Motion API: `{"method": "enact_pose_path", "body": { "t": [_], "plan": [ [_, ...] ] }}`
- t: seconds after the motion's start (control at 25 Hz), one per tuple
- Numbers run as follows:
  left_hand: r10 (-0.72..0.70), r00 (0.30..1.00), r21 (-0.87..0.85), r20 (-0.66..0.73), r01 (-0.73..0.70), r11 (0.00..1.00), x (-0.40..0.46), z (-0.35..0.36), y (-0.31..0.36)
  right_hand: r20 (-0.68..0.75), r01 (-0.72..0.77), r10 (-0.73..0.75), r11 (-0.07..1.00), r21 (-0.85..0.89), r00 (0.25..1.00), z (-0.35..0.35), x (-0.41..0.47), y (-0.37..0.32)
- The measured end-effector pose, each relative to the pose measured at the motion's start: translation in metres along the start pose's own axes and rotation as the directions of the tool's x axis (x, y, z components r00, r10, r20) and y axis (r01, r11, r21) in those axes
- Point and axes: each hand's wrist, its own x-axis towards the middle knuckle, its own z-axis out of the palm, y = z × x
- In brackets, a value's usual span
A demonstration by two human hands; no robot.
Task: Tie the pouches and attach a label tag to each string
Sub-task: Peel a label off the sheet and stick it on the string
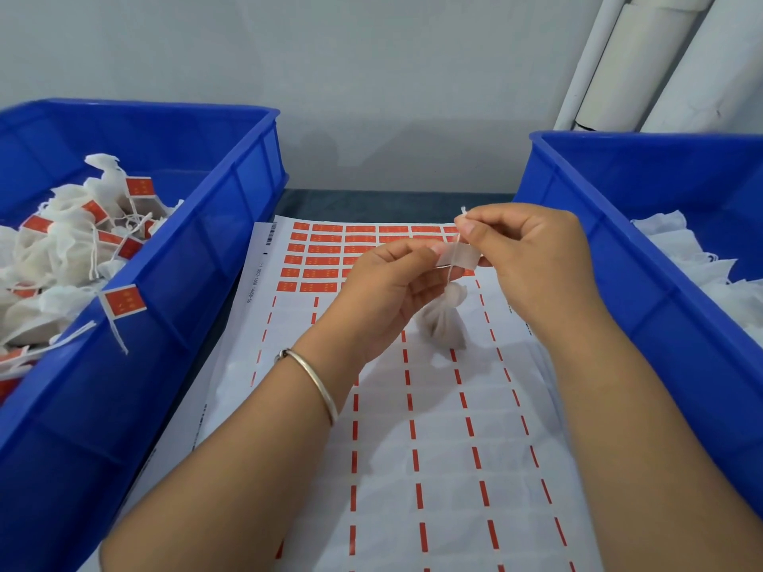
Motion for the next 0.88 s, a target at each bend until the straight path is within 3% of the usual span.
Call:
{"method": "enact_pose_path", "body": {
  "t": [0.36, 0.88],
  "plan": [
    [-0.021, 1.0, -0.065, 0.008, 0.022, 0.998, 0.0028, -0.0018, -0.0014, 0.078, -0.097, 0.084, 0.979, 0.177, 0.993, -0.006, -0.0025, -0.0101],
    [0.005, 0.997, -0.034, -0.071, -0.007, 0.999, -0.001, 0.0033, -0.0002, 0.087, -0.15, 0.137, 0.974, 0.172, 0.987, -0.0059, -0.0002, -0.0047]
  ]
}}
